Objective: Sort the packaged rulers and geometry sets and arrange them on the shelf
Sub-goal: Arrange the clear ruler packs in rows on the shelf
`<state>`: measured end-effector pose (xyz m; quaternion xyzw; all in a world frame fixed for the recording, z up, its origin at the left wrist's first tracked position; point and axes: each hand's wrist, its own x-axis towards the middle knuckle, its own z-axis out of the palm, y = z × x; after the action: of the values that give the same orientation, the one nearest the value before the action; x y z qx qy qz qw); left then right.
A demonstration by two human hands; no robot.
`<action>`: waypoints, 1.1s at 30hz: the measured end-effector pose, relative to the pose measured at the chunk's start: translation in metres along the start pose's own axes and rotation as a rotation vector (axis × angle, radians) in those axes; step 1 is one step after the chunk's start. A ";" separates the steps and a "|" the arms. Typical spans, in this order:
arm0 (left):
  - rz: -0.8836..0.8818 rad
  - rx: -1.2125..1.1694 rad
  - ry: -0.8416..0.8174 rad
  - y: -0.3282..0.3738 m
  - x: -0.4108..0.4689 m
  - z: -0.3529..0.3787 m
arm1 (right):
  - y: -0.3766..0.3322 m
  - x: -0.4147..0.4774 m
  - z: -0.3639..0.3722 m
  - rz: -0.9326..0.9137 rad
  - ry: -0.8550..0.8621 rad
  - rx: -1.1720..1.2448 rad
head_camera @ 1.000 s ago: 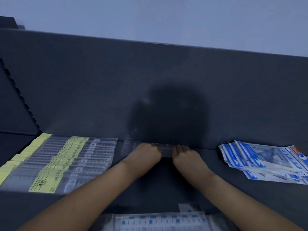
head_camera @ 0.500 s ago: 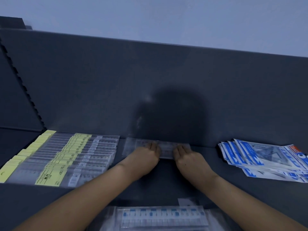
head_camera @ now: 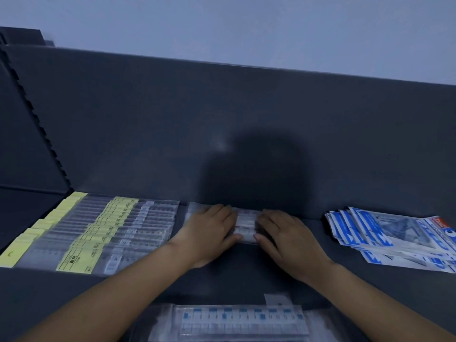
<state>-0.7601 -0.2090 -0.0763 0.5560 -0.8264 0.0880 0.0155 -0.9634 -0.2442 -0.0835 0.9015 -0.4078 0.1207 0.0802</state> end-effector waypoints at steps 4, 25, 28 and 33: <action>-0.100 -0.059 -0.209 0.000 -0.003 0.005 | 0.000 0.003 0.004 0.003 -0.201 0.080; -0.165 -0.297 -0.292 -0.003 -0.007 0.013 | 0.003 -0.002 0.011 0.067 -0.341 0.149; -0.193 -0.269 -0.305 -0.003 -0.008 0.014 | 0.004 -0.002 0.010 0.082 -0.380 0.148; -0.277 -0.288 -0.288 0.000 -0.013 0.017 | 0.010 -0.003 0.015 0.076 -0.334 0.157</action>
<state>-0.7539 -0.2002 -0.0942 0.6629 -0.7400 -0.1137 -0.0113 -0.9702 -0.2522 -0.0979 0.8964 -0.4386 0.0037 -0.0639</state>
